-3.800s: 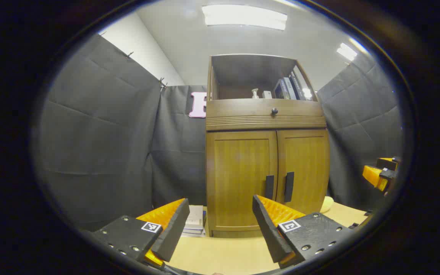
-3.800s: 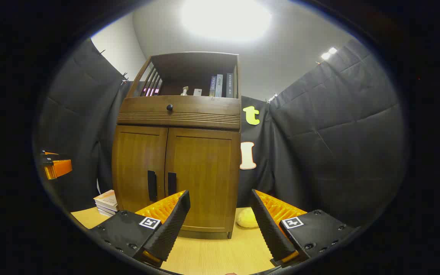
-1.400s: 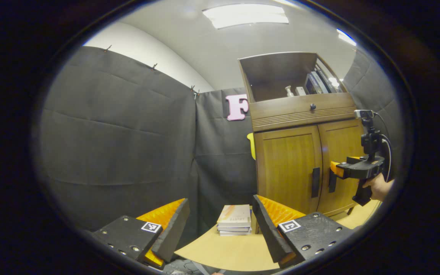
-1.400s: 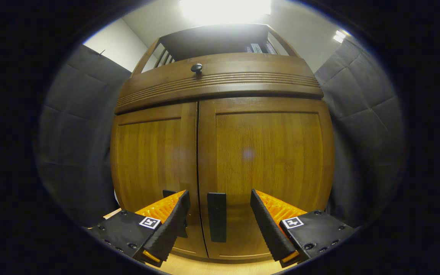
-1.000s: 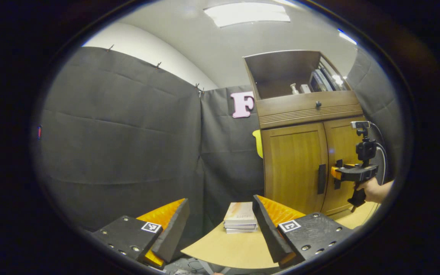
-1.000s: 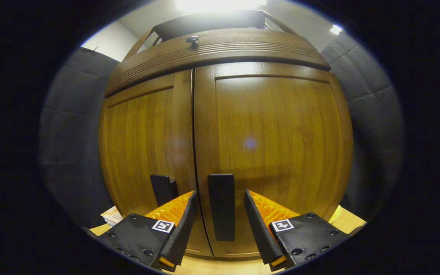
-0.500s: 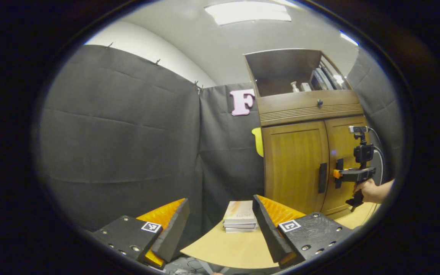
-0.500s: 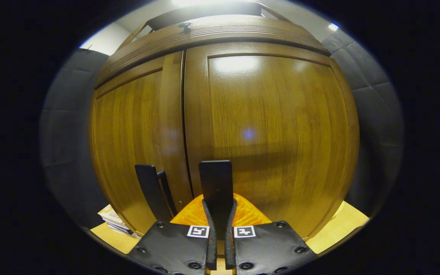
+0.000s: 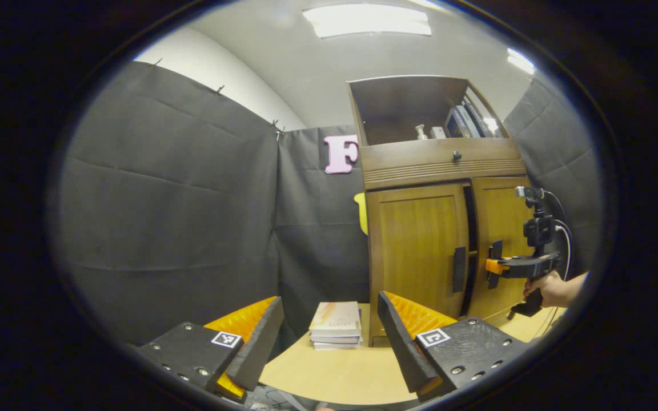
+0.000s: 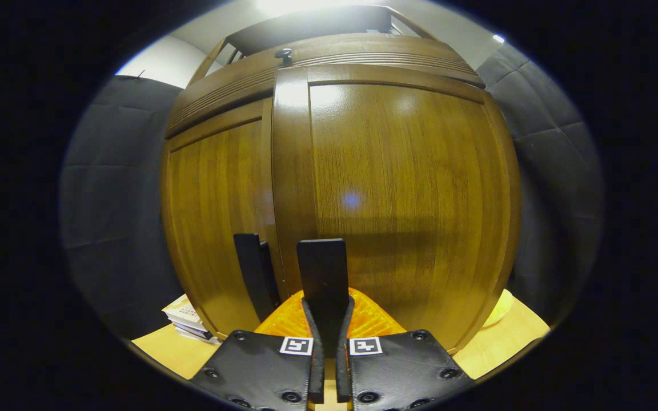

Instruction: Open the right door of the double-door shoe cabinet with the right hand, and open the left door with the left hand.

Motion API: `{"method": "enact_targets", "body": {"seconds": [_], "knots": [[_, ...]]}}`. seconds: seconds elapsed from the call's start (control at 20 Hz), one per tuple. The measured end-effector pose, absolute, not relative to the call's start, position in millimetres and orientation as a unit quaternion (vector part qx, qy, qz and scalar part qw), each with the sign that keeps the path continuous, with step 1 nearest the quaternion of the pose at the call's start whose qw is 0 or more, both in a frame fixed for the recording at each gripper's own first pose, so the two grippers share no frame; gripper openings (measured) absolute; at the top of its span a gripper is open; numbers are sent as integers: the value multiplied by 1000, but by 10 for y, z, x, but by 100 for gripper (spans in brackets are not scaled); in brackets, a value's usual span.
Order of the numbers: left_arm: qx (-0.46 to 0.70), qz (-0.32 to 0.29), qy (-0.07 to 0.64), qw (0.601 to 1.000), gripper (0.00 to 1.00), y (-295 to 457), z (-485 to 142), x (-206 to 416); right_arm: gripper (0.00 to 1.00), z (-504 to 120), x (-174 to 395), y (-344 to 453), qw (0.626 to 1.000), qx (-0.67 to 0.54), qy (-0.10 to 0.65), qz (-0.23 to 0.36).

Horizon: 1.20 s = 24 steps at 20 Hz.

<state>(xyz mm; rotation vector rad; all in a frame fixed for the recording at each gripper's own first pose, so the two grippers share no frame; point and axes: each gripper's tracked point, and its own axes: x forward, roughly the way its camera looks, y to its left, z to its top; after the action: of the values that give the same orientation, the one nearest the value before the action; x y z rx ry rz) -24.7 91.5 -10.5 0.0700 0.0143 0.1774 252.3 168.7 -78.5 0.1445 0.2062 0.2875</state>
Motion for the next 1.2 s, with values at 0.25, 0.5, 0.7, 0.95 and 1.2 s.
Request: {"method": "enact_targets", "body": {"seconds": [0.25,0.5,0.7,0.95,1.2], "knots": [[39,58,0,998,96,661,-79,-175,9,-675,2364,1594,981,74,100,151],[35,30,-2,999,96,418,-64,-77,10,-553,2285,1486,979,74,100,165],[30,1,-2,1000,96,176,-81,44,10,-461,2233,1400,978,74,97,172],[26,-45,-3,999,96,-295,-66,153,9,-309,2235,1302,978,74,99,171],[23,-80,-7,997,96,-674,-38,229,9,-327,2050,1068,979,75,98,163]]}}
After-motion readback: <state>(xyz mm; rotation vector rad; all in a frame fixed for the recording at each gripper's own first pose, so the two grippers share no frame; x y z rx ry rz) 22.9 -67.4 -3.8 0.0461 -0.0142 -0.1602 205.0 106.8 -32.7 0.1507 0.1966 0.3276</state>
